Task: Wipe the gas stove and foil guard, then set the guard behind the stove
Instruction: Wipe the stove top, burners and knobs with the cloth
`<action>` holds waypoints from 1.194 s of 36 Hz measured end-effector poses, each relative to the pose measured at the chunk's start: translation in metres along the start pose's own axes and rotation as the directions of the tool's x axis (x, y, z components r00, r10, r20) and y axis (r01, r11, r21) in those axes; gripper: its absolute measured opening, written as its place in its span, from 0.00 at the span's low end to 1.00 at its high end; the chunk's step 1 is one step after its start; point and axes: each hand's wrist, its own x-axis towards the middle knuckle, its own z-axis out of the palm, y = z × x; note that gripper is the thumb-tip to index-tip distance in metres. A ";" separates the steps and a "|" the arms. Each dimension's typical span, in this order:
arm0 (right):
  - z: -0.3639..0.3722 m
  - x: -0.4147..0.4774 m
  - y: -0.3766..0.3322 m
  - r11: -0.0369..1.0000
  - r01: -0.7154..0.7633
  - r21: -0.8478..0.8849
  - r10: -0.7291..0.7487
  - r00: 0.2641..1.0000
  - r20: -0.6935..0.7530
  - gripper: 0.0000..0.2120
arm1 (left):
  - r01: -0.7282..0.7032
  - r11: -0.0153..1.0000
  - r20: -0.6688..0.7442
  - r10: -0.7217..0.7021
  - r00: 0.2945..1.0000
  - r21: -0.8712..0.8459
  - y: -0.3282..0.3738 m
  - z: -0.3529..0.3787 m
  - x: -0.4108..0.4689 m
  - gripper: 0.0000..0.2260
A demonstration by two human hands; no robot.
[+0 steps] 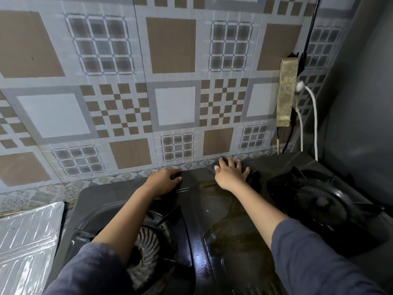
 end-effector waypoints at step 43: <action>-0.052 0.035 0.100 0.861 0.497 -0.109 -0.458 0.850 0.262 0.22 | 0.096 0.991 -0.064 -0.090 0.994 0.096 0.030 0.016 0.007 0.19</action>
